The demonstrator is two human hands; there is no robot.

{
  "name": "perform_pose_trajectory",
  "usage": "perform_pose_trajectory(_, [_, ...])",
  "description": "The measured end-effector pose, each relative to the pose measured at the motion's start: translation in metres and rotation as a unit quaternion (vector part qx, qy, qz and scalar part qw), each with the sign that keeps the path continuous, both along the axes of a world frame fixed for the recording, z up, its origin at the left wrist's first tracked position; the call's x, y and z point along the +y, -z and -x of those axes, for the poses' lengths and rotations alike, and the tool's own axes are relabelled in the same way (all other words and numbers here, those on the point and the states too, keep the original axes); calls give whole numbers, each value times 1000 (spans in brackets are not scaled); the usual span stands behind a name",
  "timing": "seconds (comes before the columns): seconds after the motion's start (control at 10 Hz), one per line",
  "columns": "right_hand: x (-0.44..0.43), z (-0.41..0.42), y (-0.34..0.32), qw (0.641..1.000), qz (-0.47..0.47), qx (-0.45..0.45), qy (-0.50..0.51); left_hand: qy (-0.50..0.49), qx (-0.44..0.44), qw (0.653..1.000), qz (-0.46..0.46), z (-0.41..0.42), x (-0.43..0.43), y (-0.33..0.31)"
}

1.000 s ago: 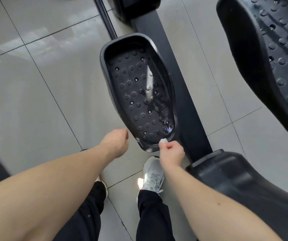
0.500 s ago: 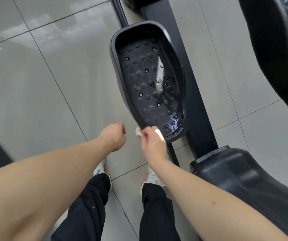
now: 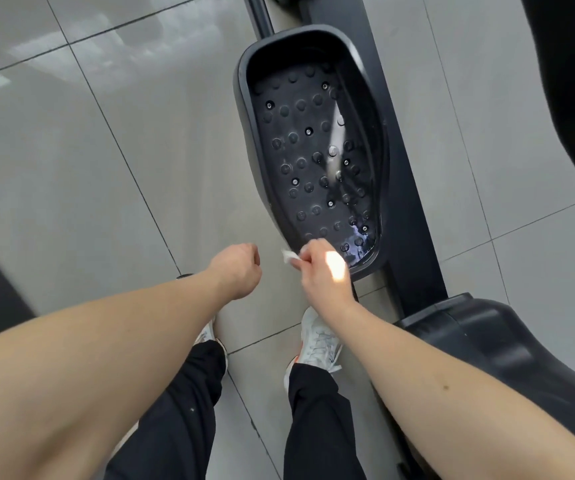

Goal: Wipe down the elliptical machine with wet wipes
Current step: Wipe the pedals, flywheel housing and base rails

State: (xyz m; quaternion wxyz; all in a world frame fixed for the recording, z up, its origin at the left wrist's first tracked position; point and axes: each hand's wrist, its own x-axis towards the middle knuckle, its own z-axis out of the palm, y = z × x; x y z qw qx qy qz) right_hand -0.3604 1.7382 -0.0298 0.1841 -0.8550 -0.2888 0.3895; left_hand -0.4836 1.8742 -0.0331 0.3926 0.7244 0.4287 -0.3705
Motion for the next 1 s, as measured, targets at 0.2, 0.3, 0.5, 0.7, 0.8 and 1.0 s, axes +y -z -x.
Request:
perform_pose_trajectory(0.2, [-16, -13, -6, 997, 51, 43, 39, 0, 8, 1000, 7, 4, 3, -4])
perform_pose_trajectory(0.3, [13, -12, -8, 999, 32, 9, -23, -6, 8, 1000, 5, 1, 5, -6])
perform_pose_trajectory(0.5, [-28, -5, -9, 994, 98, 1, -39, -10, 10, 1000, 8, 1, 4, -5])
perform_pose_trajectory(0.7, [41, 0, -9, 999, 46, -6, -25, -4, 10, 1000, 12, 7, -6, -1])
perform_pose_trajectory(0.8, [17, 1, -6, 999, 41, 0, 2, 2, 10, 1000, 25, 11, -12, 1])
perform_pose_trajectory(1.0, [14, -2, -6, 997, 59, -14, -39, 8, 19, 999, 27, 17, -15, 2])
